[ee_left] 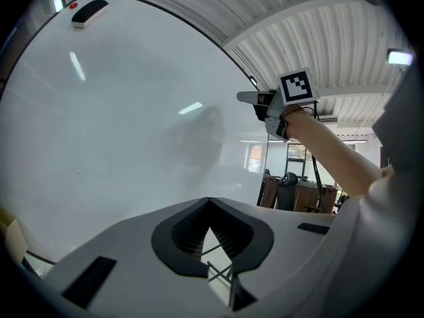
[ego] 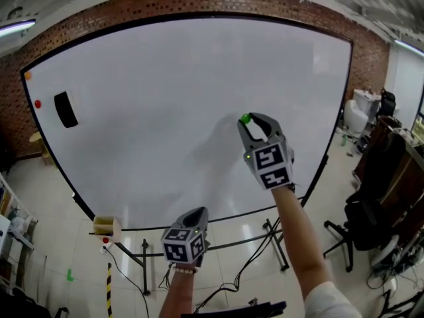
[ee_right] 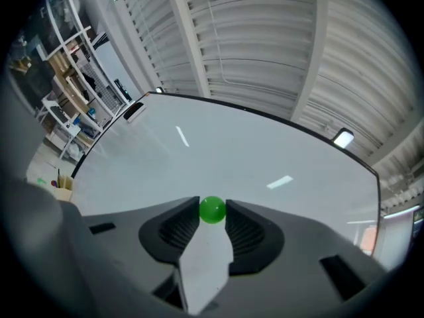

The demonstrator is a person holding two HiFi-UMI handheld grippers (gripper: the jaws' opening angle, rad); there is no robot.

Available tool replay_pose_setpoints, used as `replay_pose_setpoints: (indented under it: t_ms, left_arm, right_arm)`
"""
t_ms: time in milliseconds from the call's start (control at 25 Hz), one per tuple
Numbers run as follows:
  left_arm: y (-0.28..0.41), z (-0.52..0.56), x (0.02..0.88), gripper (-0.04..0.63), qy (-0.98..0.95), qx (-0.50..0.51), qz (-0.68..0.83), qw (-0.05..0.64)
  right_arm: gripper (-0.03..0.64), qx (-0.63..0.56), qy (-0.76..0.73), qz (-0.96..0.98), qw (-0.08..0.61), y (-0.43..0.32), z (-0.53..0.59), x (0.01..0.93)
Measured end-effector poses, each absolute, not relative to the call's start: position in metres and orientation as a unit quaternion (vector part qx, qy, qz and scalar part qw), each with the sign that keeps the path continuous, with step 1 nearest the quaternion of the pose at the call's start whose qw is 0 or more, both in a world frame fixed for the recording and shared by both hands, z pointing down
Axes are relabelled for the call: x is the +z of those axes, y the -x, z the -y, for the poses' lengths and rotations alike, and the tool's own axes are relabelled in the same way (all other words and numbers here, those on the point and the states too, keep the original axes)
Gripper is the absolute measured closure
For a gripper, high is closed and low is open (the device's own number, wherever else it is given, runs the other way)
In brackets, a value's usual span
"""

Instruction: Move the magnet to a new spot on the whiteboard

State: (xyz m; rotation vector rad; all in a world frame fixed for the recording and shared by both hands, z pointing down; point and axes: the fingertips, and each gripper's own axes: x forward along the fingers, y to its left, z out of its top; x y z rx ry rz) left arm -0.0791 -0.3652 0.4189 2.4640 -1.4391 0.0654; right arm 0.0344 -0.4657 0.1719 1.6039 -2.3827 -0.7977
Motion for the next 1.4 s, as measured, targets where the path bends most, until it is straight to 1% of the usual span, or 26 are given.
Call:
replay_pose_setpoints:
  t_ms: [160, 360, 1000, 1080, 1120, 1400]
  left_arm:
    - [0.085, 0.372, 0.421, 0.601, -0.858, 0.022, 0.493, 0.146]
    - [0.094, 0.378, 0.421, 0.601, -0.862, 0.018, 0.485, 0.148]
    - [0.113, 0.377, 0.423, 0.601, -0.861, 0.0, 0.482, 0.162]
    - [0.114, 0.377, 0.425, 0.601, -0.86, 0.001, 0.483, 0.165]
    - [0.115, 0.378, 0.425, 0.601, -0.859, 0.001, 0.484, 0.165]
    - [0.104, 0.381, 0.425, 0.601, -0.861, 0.003, 0.483, 0.161]
  right_arm:
    - [0.488, -0.282, -0.536, 0.79, 0.096, -0.009, 0.485, 0.169]
    - [0.486, -0.289, -0.549, 0.778, 0.096, 0.004, 0.505, 0.161]
    - [0.483, -0.307, -0.561, 0.759, 0.119, 0.02, 0.529, 0.163]
    - [0.468, -0.31, -0.562, 0.757, 0.123, 0.019, 0.528, 0.163]
    - [0.456, -0.309, -0.562, 0.757, 0.122, 0.019, 0.527, 0.163]
    - [0.456, -0.285, -0.556, 0.777, 0.076, -0.006, 0.485, 0.168]
